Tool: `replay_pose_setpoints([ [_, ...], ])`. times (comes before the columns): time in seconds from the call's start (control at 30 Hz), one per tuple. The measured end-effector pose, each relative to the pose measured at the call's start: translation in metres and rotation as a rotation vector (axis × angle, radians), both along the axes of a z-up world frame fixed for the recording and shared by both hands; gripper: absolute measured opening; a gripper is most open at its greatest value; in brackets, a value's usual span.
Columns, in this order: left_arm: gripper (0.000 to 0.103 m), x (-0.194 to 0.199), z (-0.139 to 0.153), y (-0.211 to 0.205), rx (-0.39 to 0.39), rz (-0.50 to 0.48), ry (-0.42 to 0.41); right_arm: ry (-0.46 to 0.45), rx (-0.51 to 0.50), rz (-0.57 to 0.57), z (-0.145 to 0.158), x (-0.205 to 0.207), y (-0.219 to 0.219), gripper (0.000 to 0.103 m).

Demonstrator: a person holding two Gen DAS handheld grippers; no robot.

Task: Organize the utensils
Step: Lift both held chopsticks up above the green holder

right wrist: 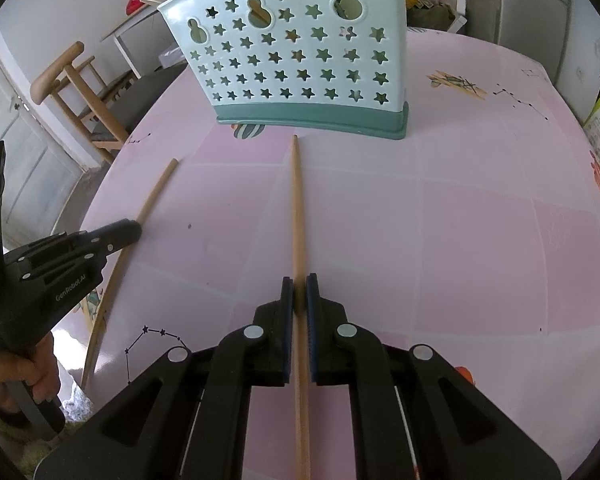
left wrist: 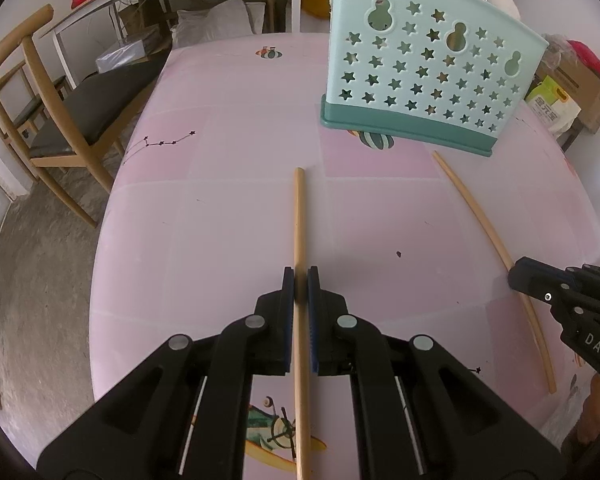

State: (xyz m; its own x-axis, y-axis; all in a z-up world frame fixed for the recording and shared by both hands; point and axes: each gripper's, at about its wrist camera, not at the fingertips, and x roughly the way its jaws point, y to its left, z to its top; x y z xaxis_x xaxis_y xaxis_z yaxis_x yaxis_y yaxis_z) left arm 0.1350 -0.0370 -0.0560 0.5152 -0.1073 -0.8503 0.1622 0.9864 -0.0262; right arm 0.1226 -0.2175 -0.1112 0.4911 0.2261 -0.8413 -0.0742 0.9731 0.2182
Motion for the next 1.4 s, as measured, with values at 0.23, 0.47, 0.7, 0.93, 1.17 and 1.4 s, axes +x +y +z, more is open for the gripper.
replay_pose_setpoints([
  [0.23,0.005,-0.001,0.000,-0.001,0.000,-0.003,0.001,0.000,0.000,0.000,0.000,0.000,0.000,0.007],
  [0.47,0.005,-0.018,0.002,-0.002,-0.081,-0.070,0.053,0.018,-0.011,0.008,0.000,-0.005,-0.003,0.007],
  [0.7,0.020,-0.032,0.002,0.003,-0.196,-0.131,0.087,0.065,0.044,0.030,0.000,-0.002,-0.011,0.009],
  [0.93,0.021,-0.017,0.008,-0.011,-0.112,-0.158,0.061,0.036,0.004,0.060,0.003,0.015,-0.004,0.023],
  [1.17,0.020,0.004,0.008,-0.032,0.018,-0.199,0.043,-0.005,-0.081,0.101,0.004,0.038,0.017,0.022],
  [1.4,0.005,0.024,0.011,-0.034,0.025,-0.197,0.028,-0.033,-0.115,0.098,0.003,0.047,0.024,0.006],
])
